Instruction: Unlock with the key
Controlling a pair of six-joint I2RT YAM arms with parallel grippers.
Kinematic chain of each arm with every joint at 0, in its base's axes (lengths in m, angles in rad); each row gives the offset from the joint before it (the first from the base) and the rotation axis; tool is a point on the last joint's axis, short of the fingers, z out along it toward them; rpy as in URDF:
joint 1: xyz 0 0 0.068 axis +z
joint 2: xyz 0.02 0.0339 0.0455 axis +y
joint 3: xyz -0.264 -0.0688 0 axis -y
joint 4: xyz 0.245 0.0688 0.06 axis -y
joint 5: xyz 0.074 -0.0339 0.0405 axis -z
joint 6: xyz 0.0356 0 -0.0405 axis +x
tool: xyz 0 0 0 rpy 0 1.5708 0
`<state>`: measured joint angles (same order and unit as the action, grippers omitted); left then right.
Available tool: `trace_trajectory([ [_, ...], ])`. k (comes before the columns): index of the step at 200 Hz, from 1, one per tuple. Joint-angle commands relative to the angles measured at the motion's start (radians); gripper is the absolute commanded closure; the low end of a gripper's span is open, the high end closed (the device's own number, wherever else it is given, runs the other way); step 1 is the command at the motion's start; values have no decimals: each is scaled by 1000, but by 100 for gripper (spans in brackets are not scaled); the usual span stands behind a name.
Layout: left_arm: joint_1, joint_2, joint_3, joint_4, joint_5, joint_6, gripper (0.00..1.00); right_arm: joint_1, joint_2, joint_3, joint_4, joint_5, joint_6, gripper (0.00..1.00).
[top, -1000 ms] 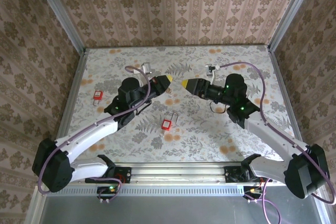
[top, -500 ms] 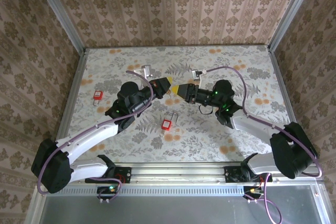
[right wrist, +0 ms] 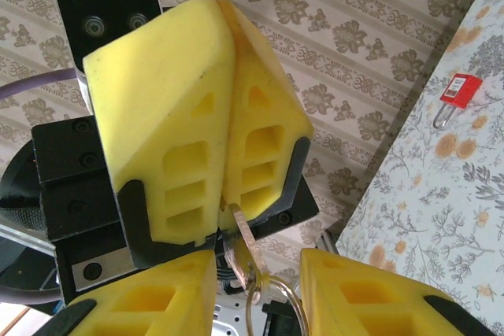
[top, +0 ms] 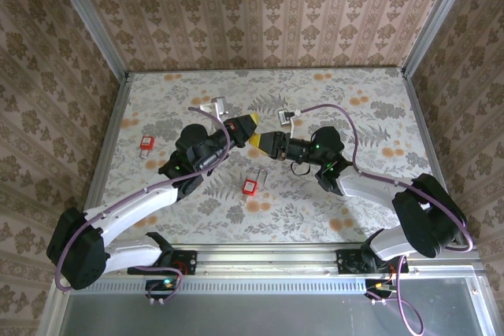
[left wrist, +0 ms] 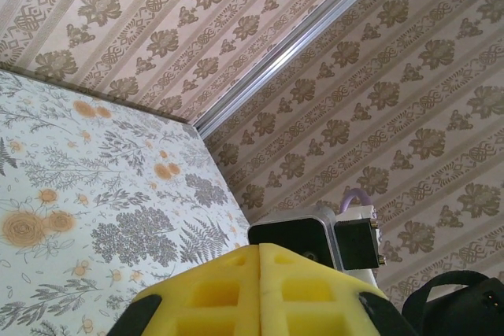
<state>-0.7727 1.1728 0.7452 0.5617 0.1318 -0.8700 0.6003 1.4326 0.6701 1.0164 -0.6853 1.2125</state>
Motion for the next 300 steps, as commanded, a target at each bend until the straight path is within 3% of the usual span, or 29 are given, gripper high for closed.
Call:
trace_trajectory([
  [1,-6,-10,-17,55,-12,3,100,6,2,-1,51,14,1,69],
  [158,-9,8,-63,149,3,-30,100,-3,-21,25,-5,9,-22,82],
  [198,-13,17,-79,181,12,-41,100,-4,-21,33,1,-1,-16,91],
  [214,-12,25,-87,185,12,-54,100,-4,-27,37,-6,-11,-22,100],
  [229,-8,27,-98,178,8,-66,80,-4,-34,39,-44,-16,-38,100],
  [250,12,2,-114,129,-1,-87,43,-4,-84,38,-154,-12,-94,100],
  [262,40,-31,-119,70,0,-90,29,-6,-108,36,-212,-9,-124,100],
  [300,188,-239,-67,-291,-7,-34,9,-15,-180,57,-488,3,-245,100],
])
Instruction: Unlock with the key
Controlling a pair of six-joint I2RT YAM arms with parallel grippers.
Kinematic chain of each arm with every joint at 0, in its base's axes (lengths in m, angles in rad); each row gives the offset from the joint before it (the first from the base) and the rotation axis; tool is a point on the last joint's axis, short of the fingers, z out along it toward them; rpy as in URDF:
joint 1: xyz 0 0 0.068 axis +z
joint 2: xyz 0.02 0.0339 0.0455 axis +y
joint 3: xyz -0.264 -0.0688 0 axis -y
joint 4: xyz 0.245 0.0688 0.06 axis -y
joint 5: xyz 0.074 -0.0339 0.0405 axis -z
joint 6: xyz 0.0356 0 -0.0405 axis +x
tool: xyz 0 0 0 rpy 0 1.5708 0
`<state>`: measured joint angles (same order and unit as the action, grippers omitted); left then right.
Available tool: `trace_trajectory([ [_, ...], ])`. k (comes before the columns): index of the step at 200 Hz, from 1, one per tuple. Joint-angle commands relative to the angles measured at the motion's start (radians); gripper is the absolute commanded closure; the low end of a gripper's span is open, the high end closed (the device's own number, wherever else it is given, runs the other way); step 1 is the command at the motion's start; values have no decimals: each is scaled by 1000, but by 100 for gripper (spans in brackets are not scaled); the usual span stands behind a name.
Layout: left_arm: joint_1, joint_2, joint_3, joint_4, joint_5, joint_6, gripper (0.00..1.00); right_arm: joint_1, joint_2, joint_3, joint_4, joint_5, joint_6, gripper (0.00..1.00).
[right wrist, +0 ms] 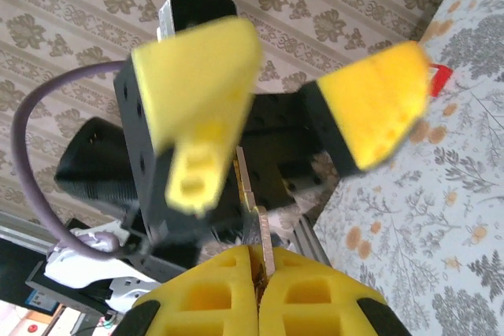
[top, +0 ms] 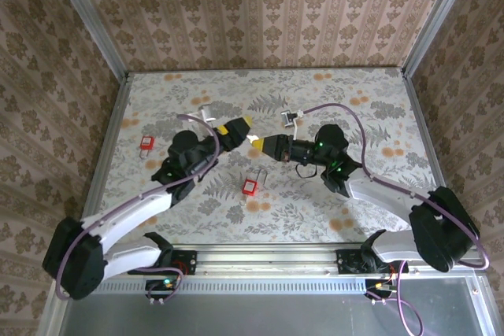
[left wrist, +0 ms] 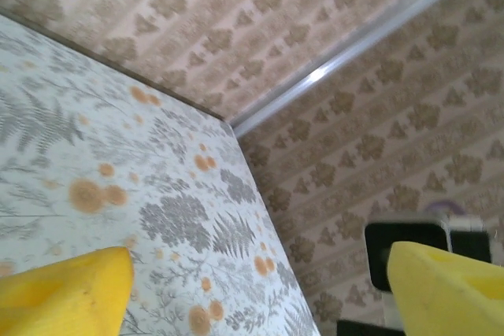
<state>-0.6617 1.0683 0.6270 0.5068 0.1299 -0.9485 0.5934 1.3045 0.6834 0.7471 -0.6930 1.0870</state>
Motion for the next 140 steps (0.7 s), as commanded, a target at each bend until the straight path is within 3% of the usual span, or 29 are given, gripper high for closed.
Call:
trace_trajectory([
  [1,82,-139,56,-249,-3,48,9,-9,-54,44,-228,11,-124,100],
  [24,197,-192,174,-544,66,148,6,-9,-97,93,-455,36,-236,100],
  [49,342,-118,372,-936,126,366,4,-9,-124,168,-729,92,-366,100],
  [89,482,212,703,-1553,-32,734,3,-10,-125,251,-954,141,-469,100],
  [114,548,372,748,-1667,-215,821,4,-9,-125,247,-959,144,-471,100],
  [140,645,499,757,-1638,-291,862,9,-9,-128,231,-942,132,-458,100],
])
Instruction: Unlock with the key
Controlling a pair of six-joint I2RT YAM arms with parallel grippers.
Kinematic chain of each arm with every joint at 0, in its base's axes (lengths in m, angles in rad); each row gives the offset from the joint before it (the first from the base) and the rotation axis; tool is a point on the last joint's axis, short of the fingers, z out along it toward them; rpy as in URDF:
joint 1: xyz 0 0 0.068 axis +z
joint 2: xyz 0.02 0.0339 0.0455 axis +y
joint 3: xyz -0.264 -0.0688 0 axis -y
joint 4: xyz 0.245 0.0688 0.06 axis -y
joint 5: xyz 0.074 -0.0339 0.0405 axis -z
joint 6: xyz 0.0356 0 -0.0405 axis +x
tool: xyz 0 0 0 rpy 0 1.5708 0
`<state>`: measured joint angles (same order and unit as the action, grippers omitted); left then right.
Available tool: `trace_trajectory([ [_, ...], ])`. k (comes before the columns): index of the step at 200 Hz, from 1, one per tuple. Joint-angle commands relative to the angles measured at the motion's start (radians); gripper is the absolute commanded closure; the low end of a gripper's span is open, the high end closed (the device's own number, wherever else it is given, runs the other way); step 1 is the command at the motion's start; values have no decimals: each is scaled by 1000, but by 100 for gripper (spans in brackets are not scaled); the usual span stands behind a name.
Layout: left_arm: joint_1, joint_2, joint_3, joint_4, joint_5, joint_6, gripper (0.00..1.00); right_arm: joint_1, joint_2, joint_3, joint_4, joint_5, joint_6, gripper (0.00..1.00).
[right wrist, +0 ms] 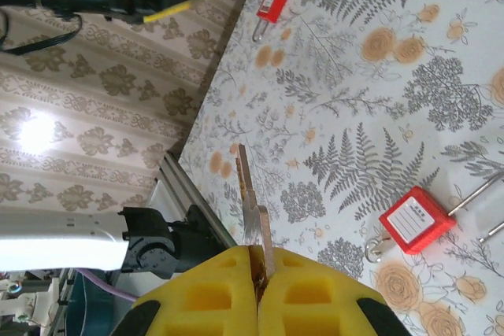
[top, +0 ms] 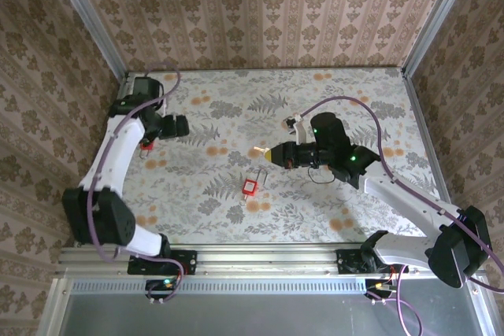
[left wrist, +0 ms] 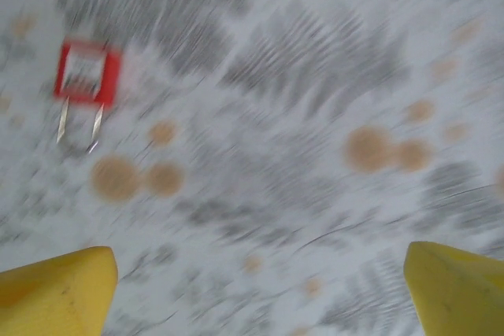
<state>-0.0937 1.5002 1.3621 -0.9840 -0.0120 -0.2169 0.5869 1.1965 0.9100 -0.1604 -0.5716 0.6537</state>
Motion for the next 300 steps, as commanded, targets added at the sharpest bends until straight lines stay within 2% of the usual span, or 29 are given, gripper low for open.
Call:
trace_trajectory([
  [1,79,70,23,-145,-151,133,9,-2,-21,4,-34,11,-25,100],
  [40,164,282,157,-107,-168,185,16,-3,-46,-19,-25,4,-11,100],
  [71,223,423,277,-89,-48,222,22,-3,-72,-53,-4,12,8,100],
  [121,245,537,416,-114,-16,263,33,-2,-80,-86,27,7,27,100],
  [141,246,548,423,-118,4,250,42,-3,-81,-86,33,2,31,100],
  [179,213,501,372,-78,-46,209,38,-3,-84,-82,34,1,32,100],
  [211,207,425,334,-29,-18,177,37,-3,-94,-90,29,2,33,100],
  [241,151,368,277,26,-19,144,35,-2,-103,-110,47,6,42,100],
  [274,119,400,254,62,-36,130,35,-1,-110,-134,69,-1,60,100],
  [300,109,437,229,109,-38,124,31,-2,-128,-140,49,6,55,100],
])
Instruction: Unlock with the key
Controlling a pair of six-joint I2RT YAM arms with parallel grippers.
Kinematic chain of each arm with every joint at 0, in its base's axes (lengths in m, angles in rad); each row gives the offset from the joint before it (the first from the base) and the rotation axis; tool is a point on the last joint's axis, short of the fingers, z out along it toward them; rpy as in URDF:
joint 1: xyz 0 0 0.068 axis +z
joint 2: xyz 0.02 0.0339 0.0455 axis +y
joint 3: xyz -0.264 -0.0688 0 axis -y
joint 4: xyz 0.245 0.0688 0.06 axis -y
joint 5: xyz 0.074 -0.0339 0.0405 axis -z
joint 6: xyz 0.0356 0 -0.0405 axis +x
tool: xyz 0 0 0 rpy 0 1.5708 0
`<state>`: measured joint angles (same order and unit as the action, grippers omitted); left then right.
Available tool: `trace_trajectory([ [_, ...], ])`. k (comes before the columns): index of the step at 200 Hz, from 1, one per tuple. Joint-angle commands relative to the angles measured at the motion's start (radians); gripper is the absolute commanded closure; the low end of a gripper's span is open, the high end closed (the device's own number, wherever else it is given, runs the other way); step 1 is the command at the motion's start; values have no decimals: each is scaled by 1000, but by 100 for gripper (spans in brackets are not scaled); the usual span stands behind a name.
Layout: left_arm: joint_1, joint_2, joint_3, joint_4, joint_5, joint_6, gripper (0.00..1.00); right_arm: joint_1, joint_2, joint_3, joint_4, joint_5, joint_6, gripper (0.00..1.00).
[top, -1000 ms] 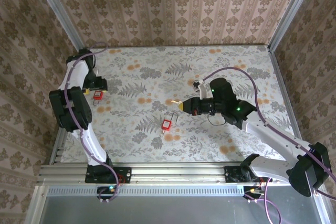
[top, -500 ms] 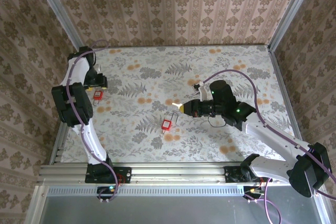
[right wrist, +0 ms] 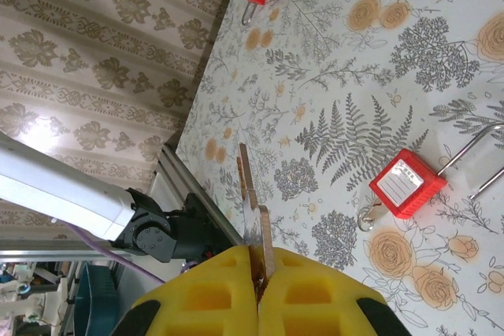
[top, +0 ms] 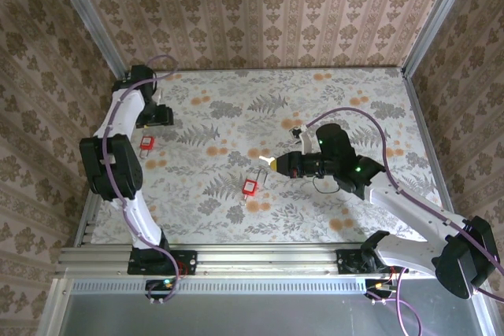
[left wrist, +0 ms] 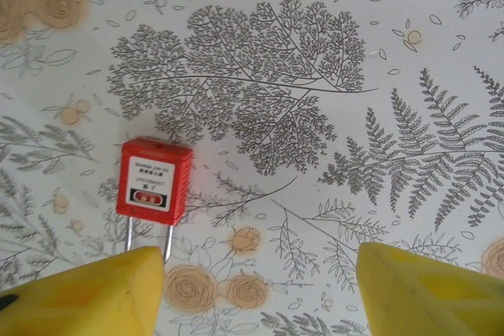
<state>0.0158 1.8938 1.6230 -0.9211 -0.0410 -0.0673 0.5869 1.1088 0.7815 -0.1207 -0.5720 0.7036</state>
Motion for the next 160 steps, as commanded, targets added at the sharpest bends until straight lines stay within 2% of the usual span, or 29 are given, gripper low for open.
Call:
trace_trajectory([
  [1,0,45,-33,48,-10,-26,31,-3,-42,-11,9,7,5,100],
  [44,15,102,-33,79,-92,-30,25,-2,-52,-11,-8,16,2,100],
  [120,97,150,0,46,-93,-27,22,-3,-29,-10,9,15,14,100],
  [160,125,168,-57,75,-68,-7,20,-2,-17,-8,21,11,19,100],
])
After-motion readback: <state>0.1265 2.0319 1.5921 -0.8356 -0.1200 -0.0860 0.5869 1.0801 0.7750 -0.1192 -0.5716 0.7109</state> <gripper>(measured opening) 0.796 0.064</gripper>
